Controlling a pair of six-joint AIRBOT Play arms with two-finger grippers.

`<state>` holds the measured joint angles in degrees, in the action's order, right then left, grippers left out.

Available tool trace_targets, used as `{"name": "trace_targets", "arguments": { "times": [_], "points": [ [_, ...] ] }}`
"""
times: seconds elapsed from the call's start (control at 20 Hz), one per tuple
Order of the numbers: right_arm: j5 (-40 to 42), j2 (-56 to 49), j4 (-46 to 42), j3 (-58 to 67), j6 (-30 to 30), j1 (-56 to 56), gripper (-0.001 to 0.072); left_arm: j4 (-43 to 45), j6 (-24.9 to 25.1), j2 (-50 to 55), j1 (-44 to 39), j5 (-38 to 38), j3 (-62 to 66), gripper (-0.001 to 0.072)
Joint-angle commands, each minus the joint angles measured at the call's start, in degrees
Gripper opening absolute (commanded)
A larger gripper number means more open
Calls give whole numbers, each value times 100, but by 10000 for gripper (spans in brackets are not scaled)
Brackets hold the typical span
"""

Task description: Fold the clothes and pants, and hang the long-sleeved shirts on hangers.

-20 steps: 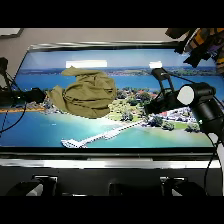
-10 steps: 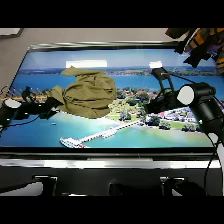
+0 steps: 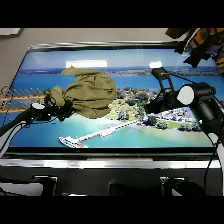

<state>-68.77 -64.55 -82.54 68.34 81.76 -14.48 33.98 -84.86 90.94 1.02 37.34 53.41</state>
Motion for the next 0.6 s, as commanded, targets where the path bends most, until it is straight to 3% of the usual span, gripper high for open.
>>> {"name": "trace_targets", "arguments": {
  "times": [0.0, 0.1, 0.15, 0.25, 0.35, 0.5, 0.55],
  "points": [
    [-26, 4, 7, 2, 17, -7, 101, -168, -216, 4, -136, -109, 24, 20],
    [-164, 4, 4, 35, 249, -7, 315, -157, -372, -188, -136, 251, 42, 19],
    [-317, 9, 0, 46, 369, -7, 359, -83, -398, -356, -157, 542, 33, 18],
    [-852, 15, -72, 46, 474, -7, 361, 498, -673, -957, -308, 1080, -179, 18],
    [-1305, 90, -37, -20, 490, -7, 361, 1425, -1534, -1950, -452, 1344, -785, 18],
    [-1200, 835, 348, -787, 949, -7, 368, 2170, -2374, -3613, -457, 1845, -1882, 18],
    [-1047, 1182, 612, -1211, 1246, -7, 409, 2371, -2533, -4157, -457, 2155, -2157, 18]
  ]
}}
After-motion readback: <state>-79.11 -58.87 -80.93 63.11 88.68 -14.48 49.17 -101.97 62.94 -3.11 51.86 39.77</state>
